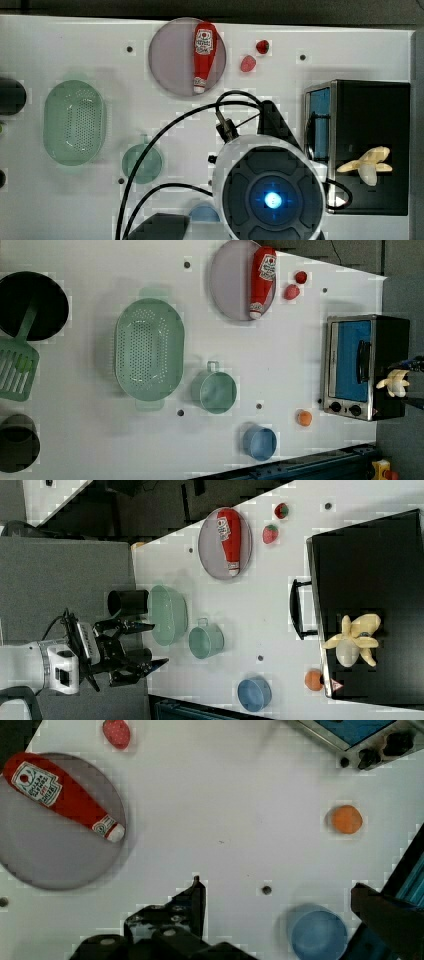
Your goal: Pick banana from table and place on oven.
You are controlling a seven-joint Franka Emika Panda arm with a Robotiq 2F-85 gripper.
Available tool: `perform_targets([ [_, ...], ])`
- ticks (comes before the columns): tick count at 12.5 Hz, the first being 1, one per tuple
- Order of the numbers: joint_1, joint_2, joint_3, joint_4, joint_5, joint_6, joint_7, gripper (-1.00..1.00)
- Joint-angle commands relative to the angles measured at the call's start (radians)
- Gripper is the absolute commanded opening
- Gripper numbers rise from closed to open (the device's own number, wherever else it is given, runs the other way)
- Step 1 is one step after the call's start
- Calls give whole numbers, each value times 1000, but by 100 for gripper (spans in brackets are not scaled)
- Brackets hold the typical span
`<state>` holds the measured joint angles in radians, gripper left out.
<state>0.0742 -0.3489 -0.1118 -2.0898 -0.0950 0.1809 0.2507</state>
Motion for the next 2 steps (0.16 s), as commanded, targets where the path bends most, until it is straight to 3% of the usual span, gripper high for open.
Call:
perform_targets([
  [1,-18,-31,10,23,17,-2,-14,100],
  [2,-18,-31,10,23,17,-2,-14,100],
])
